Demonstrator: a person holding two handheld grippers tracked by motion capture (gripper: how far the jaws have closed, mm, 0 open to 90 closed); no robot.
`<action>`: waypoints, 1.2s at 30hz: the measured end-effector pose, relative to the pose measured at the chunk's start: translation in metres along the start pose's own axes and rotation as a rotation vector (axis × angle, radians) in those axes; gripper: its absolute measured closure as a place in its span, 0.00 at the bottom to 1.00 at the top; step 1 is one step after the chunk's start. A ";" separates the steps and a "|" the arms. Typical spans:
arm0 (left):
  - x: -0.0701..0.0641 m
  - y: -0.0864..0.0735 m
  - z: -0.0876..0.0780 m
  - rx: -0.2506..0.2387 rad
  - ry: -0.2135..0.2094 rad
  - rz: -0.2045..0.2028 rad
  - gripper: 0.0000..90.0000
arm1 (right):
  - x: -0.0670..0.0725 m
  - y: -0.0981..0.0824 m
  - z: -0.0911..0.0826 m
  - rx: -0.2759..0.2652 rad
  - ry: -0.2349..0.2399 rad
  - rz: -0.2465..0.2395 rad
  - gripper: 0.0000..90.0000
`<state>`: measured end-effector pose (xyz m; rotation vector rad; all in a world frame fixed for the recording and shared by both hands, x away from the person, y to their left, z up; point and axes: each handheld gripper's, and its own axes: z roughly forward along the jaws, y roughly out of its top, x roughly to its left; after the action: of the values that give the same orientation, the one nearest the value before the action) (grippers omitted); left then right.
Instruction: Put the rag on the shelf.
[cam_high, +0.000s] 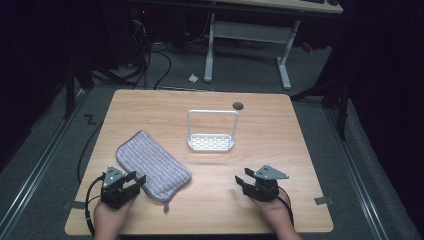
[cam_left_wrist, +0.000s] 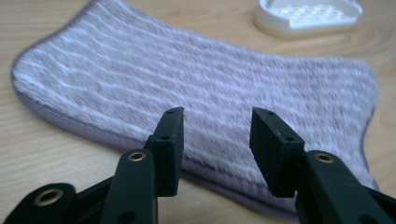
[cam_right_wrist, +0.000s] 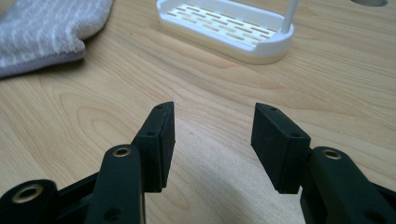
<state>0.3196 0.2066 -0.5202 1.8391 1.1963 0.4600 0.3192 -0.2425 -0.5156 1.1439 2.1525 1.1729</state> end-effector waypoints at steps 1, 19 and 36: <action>0.000 0.000 0.000 0.000 0.000 0.000 0.66 | 0.000 0.000 -0.001 -0.001 0.000 0.004 0.55; -0.024 0.004 0.038 0.119 -0.022 -0.003 1.00 | 0.016 0.001 0.008 0.031 0.034 -0.017 0.56; -0.100 -0.007 0.041 0.180 -0.317 0.138 1.00 | 0.027 0.005 0.008 0.023 0.083 -0.012 0.73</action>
<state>0.2974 0.1017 -0.5338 2.0669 0.9230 0.1299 0.3121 -0.2150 -0.5157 1.1090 2.2367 1.2127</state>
